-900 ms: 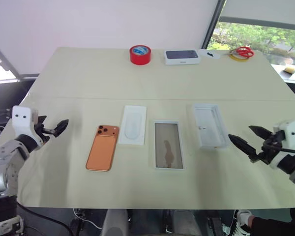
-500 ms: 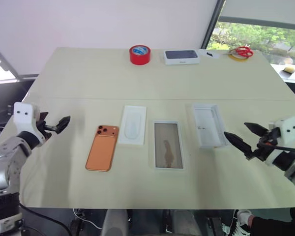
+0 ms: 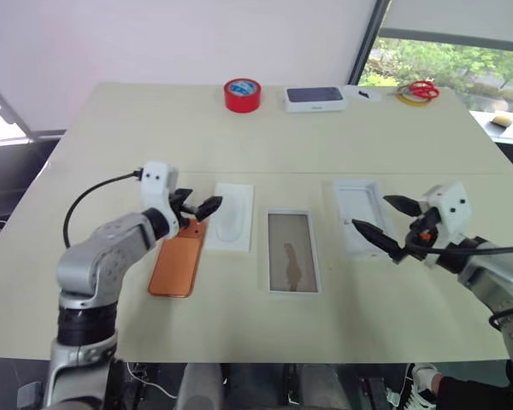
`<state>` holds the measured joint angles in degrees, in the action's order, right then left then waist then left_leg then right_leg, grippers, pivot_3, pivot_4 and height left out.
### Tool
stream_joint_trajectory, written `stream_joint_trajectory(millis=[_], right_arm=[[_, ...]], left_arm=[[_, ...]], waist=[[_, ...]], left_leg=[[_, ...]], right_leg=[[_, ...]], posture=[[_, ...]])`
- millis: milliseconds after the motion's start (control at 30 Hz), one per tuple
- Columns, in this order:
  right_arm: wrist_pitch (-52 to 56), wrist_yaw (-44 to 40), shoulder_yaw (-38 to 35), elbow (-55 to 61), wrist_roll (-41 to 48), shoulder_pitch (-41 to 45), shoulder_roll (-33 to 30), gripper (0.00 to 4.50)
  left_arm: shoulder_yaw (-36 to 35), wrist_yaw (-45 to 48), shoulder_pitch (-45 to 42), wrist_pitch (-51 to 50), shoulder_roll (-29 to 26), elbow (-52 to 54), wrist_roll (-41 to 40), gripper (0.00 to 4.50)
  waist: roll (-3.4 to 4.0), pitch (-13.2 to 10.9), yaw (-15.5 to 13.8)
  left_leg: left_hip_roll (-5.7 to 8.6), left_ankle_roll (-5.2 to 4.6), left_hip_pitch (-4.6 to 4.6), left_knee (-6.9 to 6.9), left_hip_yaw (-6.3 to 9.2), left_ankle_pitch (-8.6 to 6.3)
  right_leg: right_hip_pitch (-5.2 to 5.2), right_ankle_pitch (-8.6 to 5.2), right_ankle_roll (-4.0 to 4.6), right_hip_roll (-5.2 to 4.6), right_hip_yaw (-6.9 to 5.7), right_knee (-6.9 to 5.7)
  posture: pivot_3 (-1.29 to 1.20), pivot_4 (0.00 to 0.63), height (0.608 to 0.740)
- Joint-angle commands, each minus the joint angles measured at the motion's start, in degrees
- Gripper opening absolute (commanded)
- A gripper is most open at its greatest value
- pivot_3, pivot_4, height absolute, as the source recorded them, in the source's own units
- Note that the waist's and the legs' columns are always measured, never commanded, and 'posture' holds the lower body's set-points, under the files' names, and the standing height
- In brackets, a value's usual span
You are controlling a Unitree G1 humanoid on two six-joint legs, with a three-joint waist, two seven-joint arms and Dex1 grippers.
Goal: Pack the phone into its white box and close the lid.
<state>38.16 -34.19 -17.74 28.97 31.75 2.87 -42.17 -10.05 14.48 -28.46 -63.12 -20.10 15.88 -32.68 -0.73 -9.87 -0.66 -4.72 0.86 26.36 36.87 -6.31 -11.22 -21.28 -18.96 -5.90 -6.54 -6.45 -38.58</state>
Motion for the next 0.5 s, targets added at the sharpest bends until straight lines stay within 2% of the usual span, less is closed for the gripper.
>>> stream_joint_trajectory(millis=[33, 200, 367, 500], right_arm=[[-1.7, -0.1, -0.9, 1.7, -0.8, 0.2, -0.6, 4.49], [-0.3, -1.9, -1.4, 4.3, 0.2, -1.3, -2.4, 4.49], [0.2, -7.7, -2.2, 9.3, 4.2, -4.9, -5.6, 4.49], [0.6, -9.3, -2.7, 11.6, 6.9, -6.2, -6.1, 4.49]], left_arm=[[-3.5, -6.6, -4.0, -8.6, 3.6, -1.5, -0.5, 4.50], [-6.3, -11.3, -9.7, -17.4, 8.1, -5.3, 0.1, 4.50], [-6.0, -12.1, -12.1, -21.7, 9.4, -7.2, 1.0, 4.50], [-6.1, -12.3, -13.2, -23.6, 10.3, -8.8, 1.9, 4.50]], waist=[[0.00, 0.0, -0.1], [-0.04, 0.0, -0.1], [-0.07, 0.0, -0.1], [-0.08, 0.0, -0.1]], left_leg=[[0.00, 0.01, 0.00, 0.01, 0.00, 0.01], [0.01, 0.04, 0.02, 0.08, 0.00, 0.03], [0.01, 0.05, 0.02, 0.08, 0.03, 0.03], [0.01, 0.02, 0.01, 0.09, 0.07, 0.01]], right_leg=[[0.01, 0.00, 0.00, 0.00, 0.00, 0.00], [0.01, 0.00, -0.01, 0.00, -0.01, -0.02], [0.03, -0.01, -0.01, 0.00, -0.01, -0.01], [0.04, -0.01, -0.01, 0.01, -0.02, -0.01]], posture=[[0.00, 0.150, 0.730], [0.00, 0.150, 0.730], [0.00, 0.150, 0.730], [0.00, 0.150, 0.730]])
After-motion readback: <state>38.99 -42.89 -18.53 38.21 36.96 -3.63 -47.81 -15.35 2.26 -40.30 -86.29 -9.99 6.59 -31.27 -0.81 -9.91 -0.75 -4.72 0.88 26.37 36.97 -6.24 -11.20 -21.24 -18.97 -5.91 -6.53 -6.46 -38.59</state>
